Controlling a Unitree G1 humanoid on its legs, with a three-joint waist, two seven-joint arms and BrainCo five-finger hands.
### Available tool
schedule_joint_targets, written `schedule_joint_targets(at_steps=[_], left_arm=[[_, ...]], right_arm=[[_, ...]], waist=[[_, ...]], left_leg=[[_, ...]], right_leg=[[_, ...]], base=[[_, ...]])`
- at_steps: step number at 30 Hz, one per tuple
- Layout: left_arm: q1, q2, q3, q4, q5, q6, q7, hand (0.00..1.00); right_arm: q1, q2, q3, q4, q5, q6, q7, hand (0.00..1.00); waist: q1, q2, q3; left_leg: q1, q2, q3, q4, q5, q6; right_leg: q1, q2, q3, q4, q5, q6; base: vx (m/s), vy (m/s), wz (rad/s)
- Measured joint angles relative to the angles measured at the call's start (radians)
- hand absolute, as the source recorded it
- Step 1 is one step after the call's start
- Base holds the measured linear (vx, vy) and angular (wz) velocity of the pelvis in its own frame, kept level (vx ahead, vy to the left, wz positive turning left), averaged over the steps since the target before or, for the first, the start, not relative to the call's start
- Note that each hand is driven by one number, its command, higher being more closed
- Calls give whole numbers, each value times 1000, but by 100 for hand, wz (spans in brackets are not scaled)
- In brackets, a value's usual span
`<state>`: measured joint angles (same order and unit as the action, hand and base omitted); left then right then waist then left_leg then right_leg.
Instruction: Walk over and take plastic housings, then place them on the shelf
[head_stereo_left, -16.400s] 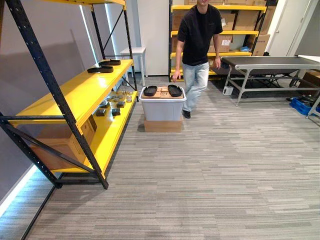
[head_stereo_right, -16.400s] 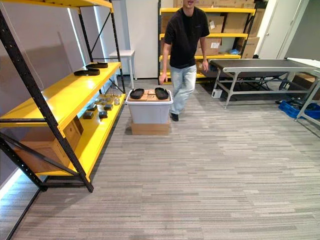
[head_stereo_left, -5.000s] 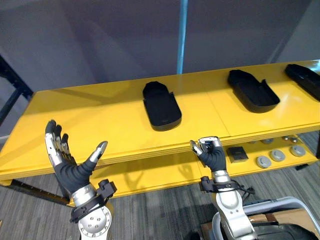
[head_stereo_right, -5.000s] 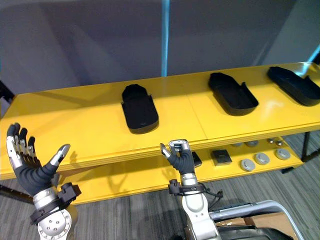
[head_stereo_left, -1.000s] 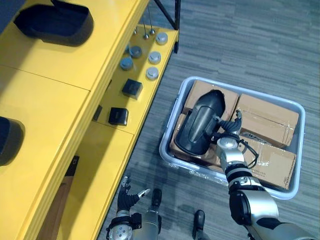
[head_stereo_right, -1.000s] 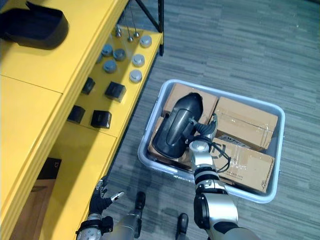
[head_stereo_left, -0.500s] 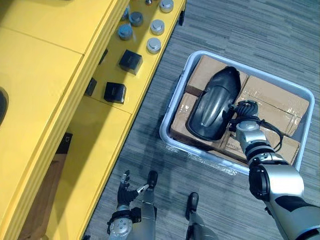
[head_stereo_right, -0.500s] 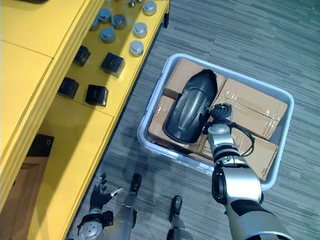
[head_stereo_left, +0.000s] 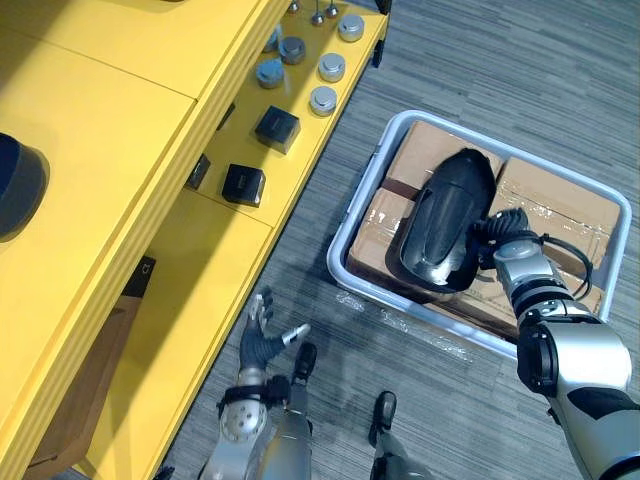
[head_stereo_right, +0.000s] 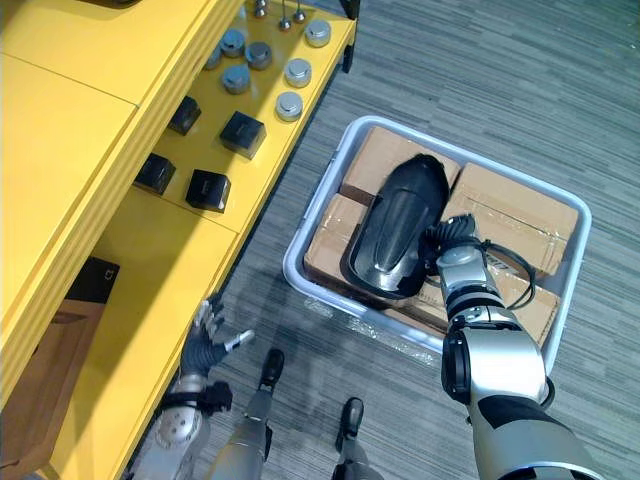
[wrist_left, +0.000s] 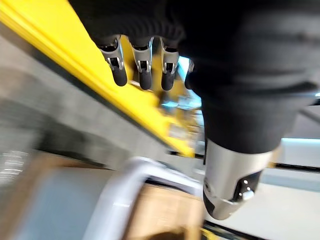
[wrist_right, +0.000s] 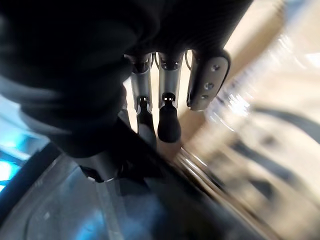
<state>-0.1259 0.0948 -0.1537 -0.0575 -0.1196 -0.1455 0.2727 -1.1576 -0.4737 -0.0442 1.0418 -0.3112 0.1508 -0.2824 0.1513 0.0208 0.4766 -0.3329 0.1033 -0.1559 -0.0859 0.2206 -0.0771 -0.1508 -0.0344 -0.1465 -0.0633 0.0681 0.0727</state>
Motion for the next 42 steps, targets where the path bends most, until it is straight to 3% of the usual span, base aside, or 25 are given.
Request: schedule_joint_targets(at_steps=[5,10,11,18,28,29,36,41,42], left_arm=[[-223,40,-57,25,-139,-24,0,0],[-420,70,-124,232,-307,-38,-27,0],[-494,84,-161,338,-392,-33,-43,0],[-601,82,-301,513,-746,16,-85,0],[-619,89,-429,625,-799,72,-75,0],[-619,89,-431,625,-799,72,-65,100],[-617,63,-441,625,-874,67,-13,100],[-557,26,-364,573,-922,9,48,100],[-522,22,-338,533,-922,-2,60,100]], right_arm=[[107,14,67,-305,-147,-23,-40,100],[138,46,142,-330,-224,-26,-45,100],[148,55,183,-374,-254,-29,-45,100],[227,120,285,-568,-324,-47,-74,100],[344,185,374,-723,-343,-57,-95,100],[357,194,372,-729,-343,-57,-105,100],[474,198,361,-837,-344,-55,-167,100],[576,201,362,-915,-342,-56,-203,100],[607,219,362,-948,-341,-57,-212,0]], waist=[[-44,-2,-26],[-78,-11,-57],[-89,-13,-61],[-138,-22,-106],[-133,-25,-180],[-133,-27,-186],[-134,-42,-228],[-135,-41,-261],[-136,-42,-263]], left_leg=[[24,0,20,0,7,0],[58,3,46,0,9,-1],[70,4,55,0,9,-1],[84,6,77,0,12,-3],[109,6,69,-1,9,-7],[109,4,69,-1,9,-7],[122,1,67,-1,4,-11],[133,2,68,-1,-1,-18],[141,3,69,-1,-3,-21]], right_leg=[[18,-4,5,0,0,0],[43,-4,25,-1,0,0],[47,-5,29,-3,0,0],[56,-6,32,-18,2,-3],[86,-6,25,-20,2,-3],[86,-7,24,-20,2,-3],[101,-11,22,-24,2,-3],[109,-11,24,-26,0,-4],[116,-10,27,-26,-1,-6]], base=[[12,-12,-8],[1,-10,-13],[-28,-12,-25],[-35,-1,-11],[1,5,2],[-6,25,4],[0,15,1],[0,0,0],[14,6,-3]])
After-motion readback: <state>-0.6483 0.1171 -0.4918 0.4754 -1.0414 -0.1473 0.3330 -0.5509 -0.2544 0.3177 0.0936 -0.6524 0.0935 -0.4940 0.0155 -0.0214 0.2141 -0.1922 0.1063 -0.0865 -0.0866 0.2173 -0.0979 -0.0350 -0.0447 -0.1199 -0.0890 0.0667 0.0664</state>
